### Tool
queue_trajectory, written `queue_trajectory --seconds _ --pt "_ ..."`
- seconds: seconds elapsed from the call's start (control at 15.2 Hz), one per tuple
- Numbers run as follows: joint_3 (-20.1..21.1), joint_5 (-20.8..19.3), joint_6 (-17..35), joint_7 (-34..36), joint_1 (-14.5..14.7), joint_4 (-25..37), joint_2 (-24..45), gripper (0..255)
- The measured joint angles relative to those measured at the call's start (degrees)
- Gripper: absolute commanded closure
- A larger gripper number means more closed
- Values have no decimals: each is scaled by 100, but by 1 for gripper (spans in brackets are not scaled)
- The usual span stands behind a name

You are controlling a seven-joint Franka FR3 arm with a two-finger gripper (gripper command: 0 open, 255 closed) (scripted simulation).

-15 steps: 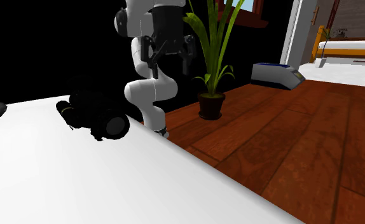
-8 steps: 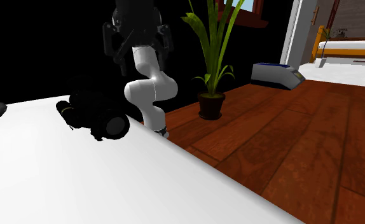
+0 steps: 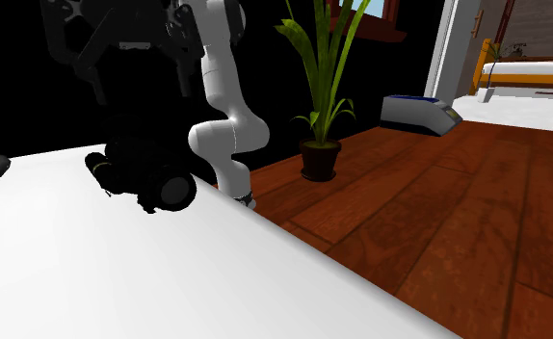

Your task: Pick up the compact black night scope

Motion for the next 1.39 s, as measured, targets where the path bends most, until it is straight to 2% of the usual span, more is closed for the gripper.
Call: queue_trajectory --seconds 0.2,0.66,0.73,1.39 --pt "-283 125 58 -381 14 382 359 0" --pt "-341 103 553 -463 -16 -140 308 0" --pt "-346 96 582 -470 -21 -183 294 255" --pt "-350 86 610 -476 -30 -223 269 255"
